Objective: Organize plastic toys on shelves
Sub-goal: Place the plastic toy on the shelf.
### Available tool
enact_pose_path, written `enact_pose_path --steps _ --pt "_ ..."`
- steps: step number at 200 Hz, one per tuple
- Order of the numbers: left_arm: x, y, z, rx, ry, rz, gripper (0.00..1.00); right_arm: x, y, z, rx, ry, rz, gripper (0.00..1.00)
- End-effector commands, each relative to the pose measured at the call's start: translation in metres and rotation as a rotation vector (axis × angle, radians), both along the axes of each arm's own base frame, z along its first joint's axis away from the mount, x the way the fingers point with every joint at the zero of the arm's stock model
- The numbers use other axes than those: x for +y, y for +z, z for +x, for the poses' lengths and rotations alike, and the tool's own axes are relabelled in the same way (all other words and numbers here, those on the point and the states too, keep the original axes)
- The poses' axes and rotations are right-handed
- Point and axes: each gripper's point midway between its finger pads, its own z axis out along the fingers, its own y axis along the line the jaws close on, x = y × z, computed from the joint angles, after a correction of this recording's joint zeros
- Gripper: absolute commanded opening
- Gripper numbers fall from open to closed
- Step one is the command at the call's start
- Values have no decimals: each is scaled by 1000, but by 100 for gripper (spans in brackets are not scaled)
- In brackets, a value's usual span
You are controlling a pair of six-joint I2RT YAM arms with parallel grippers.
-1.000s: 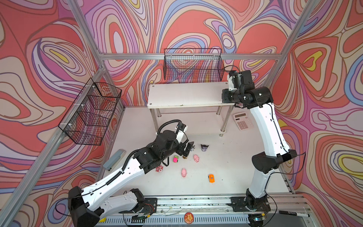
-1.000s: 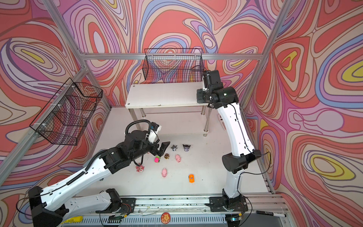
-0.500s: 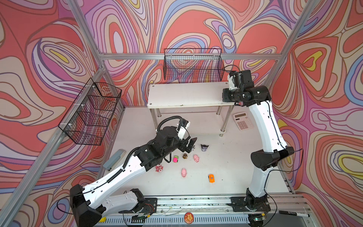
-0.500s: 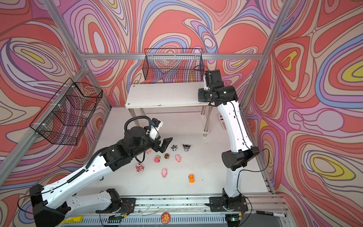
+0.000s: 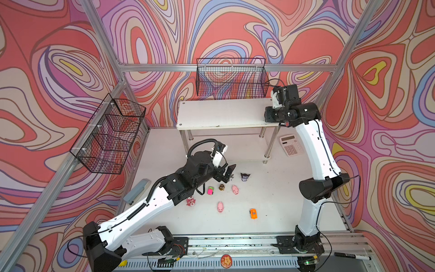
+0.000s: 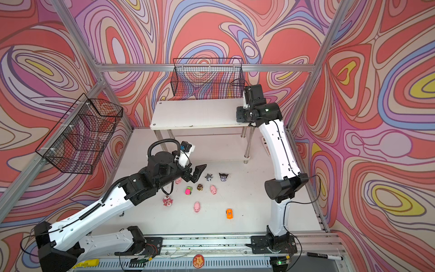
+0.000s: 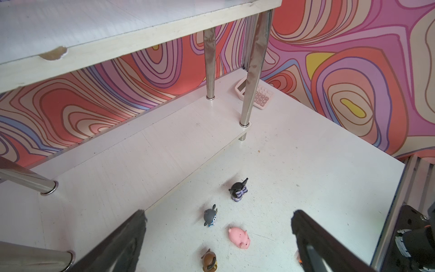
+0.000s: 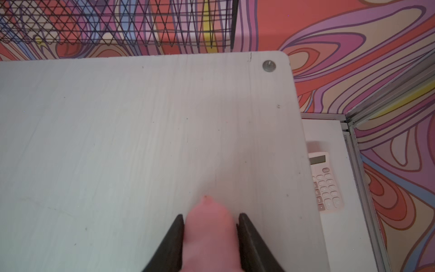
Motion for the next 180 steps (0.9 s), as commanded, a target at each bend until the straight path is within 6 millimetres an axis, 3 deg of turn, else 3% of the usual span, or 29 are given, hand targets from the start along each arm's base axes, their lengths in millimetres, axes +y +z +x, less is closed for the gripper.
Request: enact_pose_path --steps 1,32,94,118,124,127,139,153,180 --pt "6 12 -3 -42 5 -6 100 1 -2 2 4 2 13 48" --pt "9 13 -3 -52 15 -4 100 2 4 1 -12 8 25 64" --pt "14 17 -6 -55 27 -11 100 -7 41 -15 -107 -7 23 75" --pt "18 21 -9 -50 34 -28 100 -14 59 -34 -152 -9 32 78" --pt "19 22 -9 -49 37 -36 100 -14 56 -36 -144 -12 31 78" --pt "21 17 -12 -31 37 -22 100 -17 67 -45 -170 -14 38 78" --pt "25 16 -15 -19 40 -31 100 -21 69 -58 -170 -19 45 78" --pt "30 15 -20 -4 49 -48 100 -22 67 -74 -158 -13 66 78" --pt "36 9 -35 41 29 -84 100 -24 41 -107 -86 -2 108 78"
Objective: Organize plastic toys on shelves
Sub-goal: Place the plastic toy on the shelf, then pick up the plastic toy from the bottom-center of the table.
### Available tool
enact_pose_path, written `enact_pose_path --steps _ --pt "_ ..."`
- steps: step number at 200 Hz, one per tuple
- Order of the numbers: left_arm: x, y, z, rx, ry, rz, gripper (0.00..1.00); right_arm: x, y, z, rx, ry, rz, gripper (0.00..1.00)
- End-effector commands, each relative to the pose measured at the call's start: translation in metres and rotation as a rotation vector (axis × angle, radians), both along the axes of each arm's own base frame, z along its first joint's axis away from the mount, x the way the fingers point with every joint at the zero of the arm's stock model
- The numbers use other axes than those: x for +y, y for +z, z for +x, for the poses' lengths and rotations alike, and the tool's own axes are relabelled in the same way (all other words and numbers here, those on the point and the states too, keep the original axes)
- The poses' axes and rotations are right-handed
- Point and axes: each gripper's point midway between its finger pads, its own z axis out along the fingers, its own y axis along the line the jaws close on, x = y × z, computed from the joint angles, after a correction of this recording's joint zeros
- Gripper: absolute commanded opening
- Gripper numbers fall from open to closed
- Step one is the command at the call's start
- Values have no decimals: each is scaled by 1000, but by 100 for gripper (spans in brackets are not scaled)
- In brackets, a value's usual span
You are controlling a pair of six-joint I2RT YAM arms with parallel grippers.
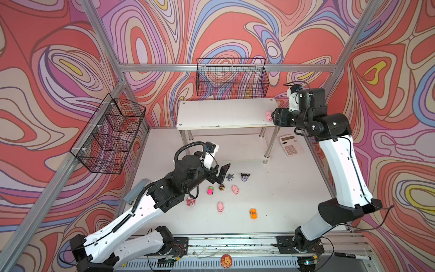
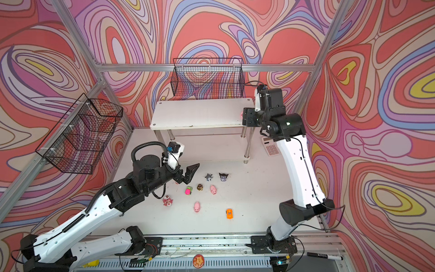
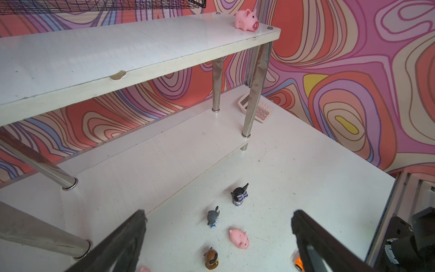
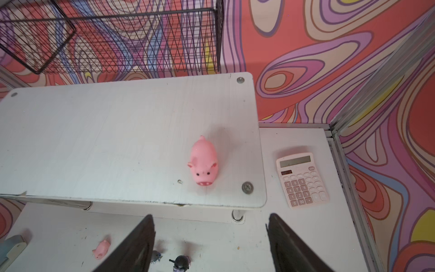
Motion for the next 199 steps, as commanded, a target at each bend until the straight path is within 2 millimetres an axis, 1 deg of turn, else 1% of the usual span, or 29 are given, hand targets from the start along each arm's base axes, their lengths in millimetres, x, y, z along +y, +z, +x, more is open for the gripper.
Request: enact_pose_path --steps 1,19,31,53,64,80,92,102,131,144,160,186,199 --pt "6 -16 -15 72 -14 -13 100 0 -21 -20 55 5 45 78" --pt "11 -26 -25 103 -12 -34 100 1 -36 -47 92 23 88 78" --pt "15 -36 -30 128 -7 -43 100 4 -43 -61 108 46 109 78" --pt "24 -61 -38 183 22 -46 99 11 -65 -83 177 74 115 78" --pt "28 -75 -42 211 34 -39 98 17 -77 -94 212 88 123 77" --pt "35 -94 -47 251 59 -30 97 32 -95 -109 249 127 139 77" --pt "41 -107 -50 278 78 -24 96 43 -113 -118 288 147 148 76" --pt "44 -115 -53 297 80 -22 96 50 -132 -126 330 159 143 75" --pt "44 -131 -64 339 59 -11 98 61 -179 -149 438 167 133 73" --pt "43 -136 -66 350 59 -9 100 63 -196 -160 481 162 145 70" --pt "39 -145 -68 372 49 -7 100 63 -217 -173 535 148 174 69" --pt "36 -163 -65 387 61 12 100 64 -253 -195 642 127 162 66" --pt "34 -169 -63 391 64 21 100 68 -266 -206 685 128 147 66"
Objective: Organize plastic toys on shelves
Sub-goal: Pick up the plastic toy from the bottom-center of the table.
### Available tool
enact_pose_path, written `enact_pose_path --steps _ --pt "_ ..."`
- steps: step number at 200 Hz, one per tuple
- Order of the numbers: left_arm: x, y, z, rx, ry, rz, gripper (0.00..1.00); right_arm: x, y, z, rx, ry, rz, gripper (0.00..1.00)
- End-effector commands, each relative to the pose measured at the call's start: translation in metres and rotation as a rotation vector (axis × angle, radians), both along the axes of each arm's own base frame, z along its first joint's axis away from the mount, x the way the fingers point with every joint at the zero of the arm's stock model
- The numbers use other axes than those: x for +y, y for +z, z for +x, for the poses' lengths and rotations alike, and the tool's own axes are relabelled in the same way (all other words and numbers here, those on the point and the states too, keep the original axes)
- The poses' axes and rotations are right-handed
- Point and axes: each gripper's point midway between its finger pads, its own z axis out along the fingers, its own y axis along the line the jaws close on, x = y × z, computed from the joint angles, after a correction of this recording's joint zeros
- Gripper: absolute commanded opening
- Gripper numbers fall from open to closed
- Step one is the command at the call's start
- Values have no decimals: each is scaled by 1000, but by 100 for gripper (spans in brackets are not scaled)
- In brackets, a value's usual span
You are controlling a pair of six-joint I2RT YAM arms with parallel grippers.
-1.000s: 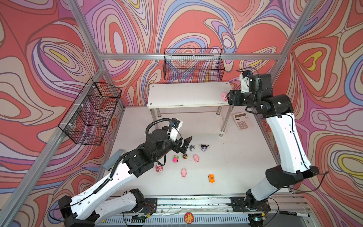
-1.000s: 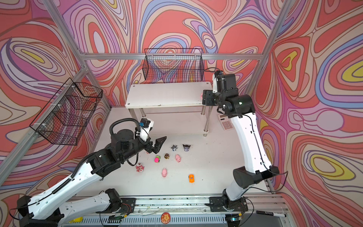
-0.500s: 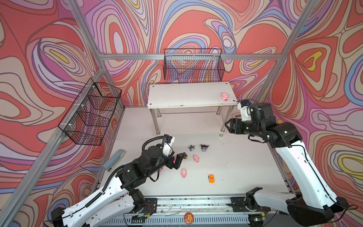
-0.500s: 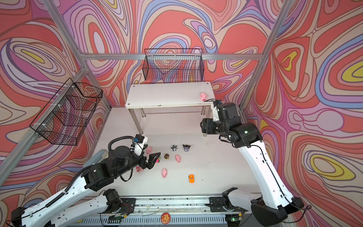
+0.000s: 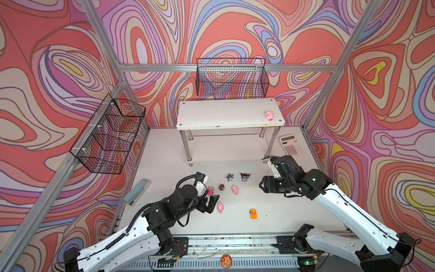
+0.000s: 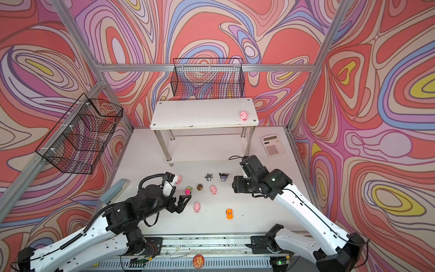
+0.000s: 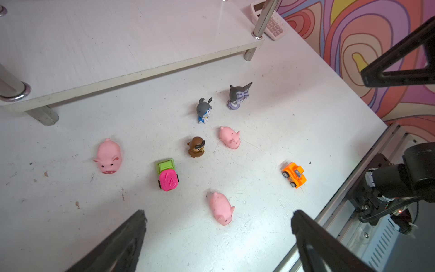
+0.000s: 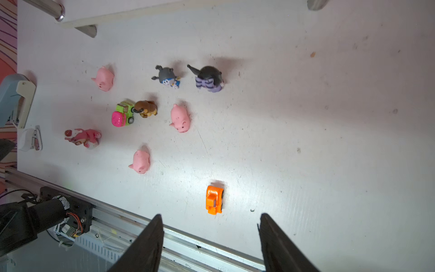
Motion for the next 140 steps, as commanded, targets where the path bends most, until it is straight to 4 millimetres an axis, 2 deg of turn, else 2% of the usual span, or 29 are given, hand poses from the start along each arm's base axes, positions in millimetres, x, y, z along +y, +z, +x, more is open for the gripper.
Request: enact_pose_path --steps 1,32,73,140 --pt "-5 -11 4 14 17 -2 100 9 -20 -17 77 -22 13 66" --pt "-7 -18 9 8 23 26 100 22 -51 -41 158 -5 -27 61" --pt "-8 -22 13 -3 30 53 100 38 -93 -65 228 1 -95 60" --pt "-9 -26 11 -4 19 34 100 30 -111 -65 221 -37 -195 60"
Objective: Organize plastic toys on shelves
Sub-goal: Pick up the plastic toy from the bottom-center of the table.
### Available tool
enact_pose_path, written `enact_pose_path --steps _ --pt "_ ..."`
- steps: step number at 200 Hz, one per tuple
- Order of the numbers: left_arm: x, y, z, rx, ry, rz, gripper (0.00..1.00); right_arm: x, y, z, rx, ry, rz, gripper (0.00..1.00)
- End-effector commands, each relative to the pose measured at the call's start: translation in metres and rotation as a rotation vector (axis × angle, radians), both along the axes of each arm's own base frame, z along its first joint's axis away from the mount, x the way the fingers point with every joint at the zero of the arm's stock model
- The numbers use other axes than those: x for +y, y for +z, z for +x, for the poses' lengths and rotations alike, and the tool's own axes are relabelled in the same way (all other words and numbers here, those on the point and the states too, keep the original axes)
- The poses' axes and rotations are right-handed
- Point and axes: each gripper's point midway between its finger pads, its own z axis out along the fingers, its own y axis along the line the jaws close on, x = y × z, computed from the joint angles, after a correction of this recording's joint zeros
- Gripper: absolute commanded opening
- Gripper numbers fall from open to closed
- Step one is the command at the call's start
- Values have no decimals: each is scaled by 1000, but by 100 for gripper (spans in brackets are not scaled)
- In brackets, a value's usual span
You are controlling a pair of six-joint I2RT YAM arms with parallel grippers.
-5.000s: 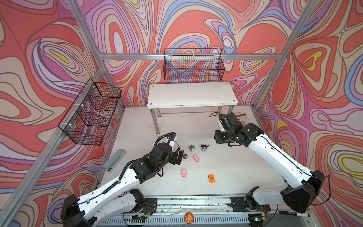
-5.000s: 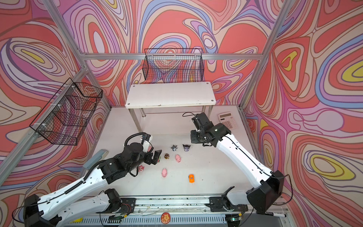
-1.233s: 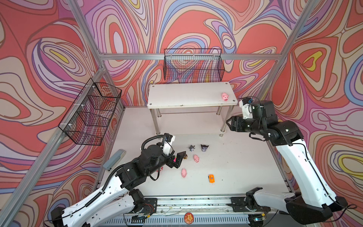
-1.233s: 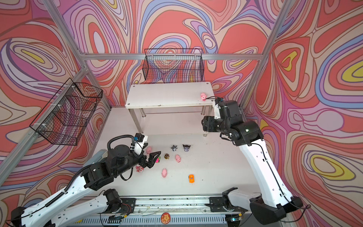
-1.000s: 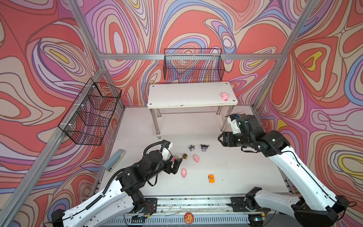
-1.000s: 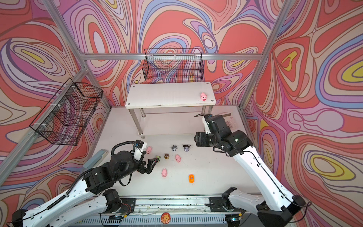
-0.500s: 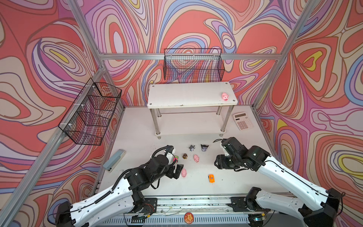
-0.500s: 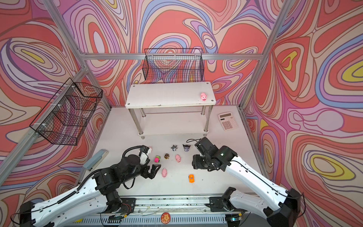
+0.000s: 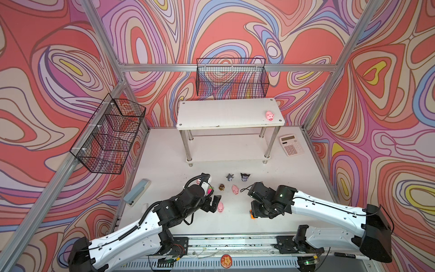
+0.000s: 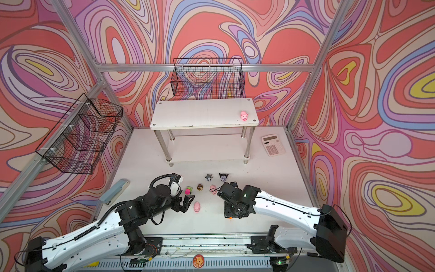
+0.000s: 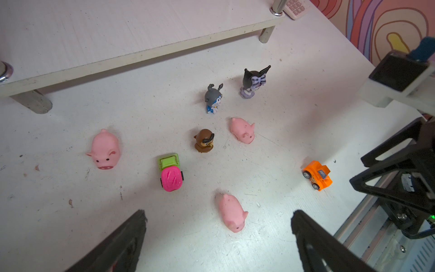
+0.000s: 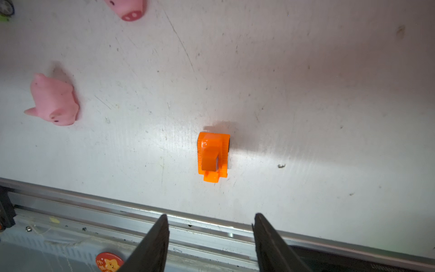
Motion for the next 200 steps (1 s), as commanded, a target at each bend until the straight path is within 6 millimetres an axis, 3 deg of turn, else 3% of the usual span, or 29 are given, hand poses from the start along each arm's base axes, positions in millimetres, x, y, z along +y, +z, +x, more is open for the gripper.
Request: enact_pose_path --steps 1,8,12,25,200 --pt "-2 2 0 -19 -6 -20 100 -4 -8 5 -21 -33 -35 60" --pt "-2 3 -1 -20 -7 -26 100 -3 -10 5 -15 -29 -40 60" --pt "2 -11 -4 0 -7 -2 100 -3 -11 5 -13 -28 -42 60" --pt "4 -13 -4 1 -5 2 100 0 -15 5 -4 -18 -38 60" --pt "13 -7 -2 -24 20 32 100 10 -51 10 24 27 -85 50"
